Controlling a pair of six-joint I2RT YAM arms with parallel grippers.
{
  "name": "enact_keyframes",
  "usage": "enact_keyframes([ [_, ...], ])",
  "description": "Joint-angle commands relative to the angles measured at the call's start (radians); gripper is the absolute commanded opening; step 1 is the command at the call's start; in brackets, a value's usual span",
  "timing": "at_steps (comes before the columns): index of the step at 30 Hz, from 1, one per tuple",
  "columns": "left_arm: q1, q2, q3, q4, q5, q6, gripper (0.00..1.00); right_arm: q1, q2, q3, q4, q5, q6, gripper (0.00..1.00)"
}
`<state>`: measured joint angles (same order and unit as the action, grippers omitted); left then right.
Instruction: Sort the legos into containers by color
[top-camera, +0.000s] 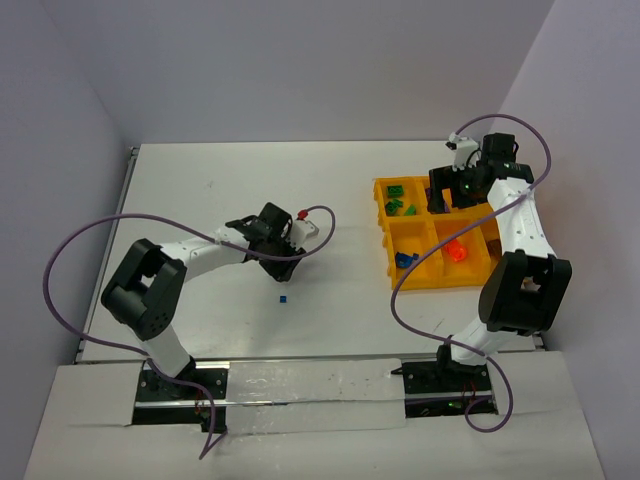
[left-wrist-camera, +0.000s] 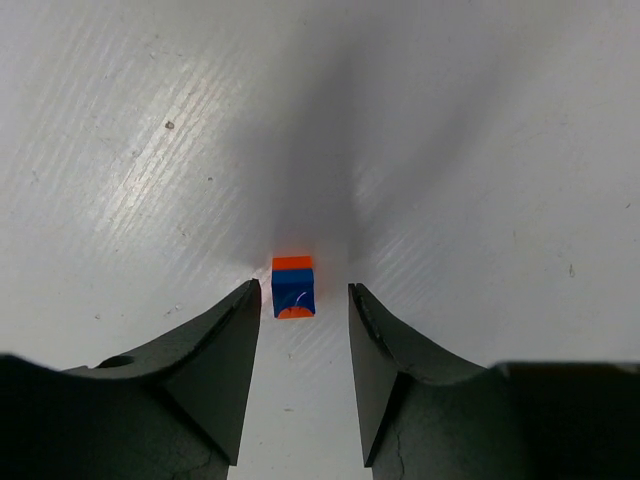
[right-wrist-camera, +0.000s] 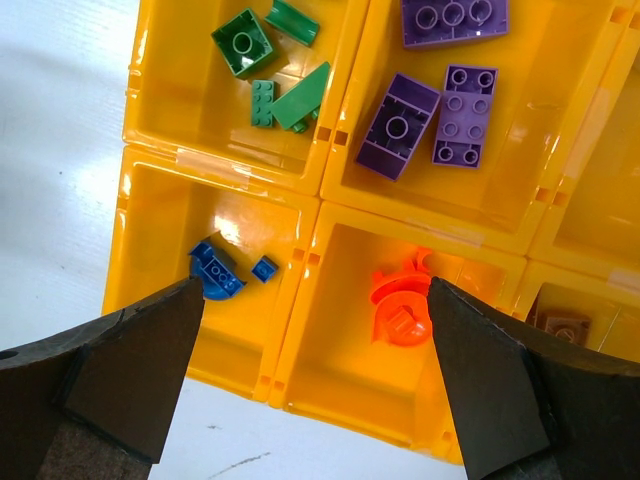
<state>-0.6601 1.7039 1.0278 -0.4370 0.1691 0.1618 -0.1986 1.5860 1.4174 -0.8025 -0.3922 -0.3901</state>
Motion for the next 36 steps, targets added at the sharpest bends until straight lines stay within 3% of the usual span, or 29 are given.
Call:
enact_keyframes([
  [1,-0.006,-0.007,0.038,0.012,-0.006,-0.003,0.44,0.01,-0.004,0.037,-0.008,-0.017,0.0,1.0],
  [9,-0.006,0.0,0.038,0.004,-0.002,0.004,0.42,0.01,0.002,0.043,-0.015,-0.017,-0.006,1.0],
  [20,-0.006,0.004,0.041,0.011,0.001,0.016,0.31,0.017,-0.027,0.037,-0.003,-0.058,-0.014,1.0],
  [26,-0.006,0.015,0.044,0.011,0.003,0.025,0.2,0.037,-0.039,0.046,-0.005,-0.076,-0.019,1.0],
  [30,-0.005,-0.021,0.06,0.011,0.014,0.036,0.05,0.05,-0.056,0.065,-0.004,-0.142,-0.013,1.0],
  [36,0.029,-0.118,0.107,0.02,0.143,0.017,0.0,0.09,-0.129,0.031,0.076,-0.287,0.065,1.0],
])
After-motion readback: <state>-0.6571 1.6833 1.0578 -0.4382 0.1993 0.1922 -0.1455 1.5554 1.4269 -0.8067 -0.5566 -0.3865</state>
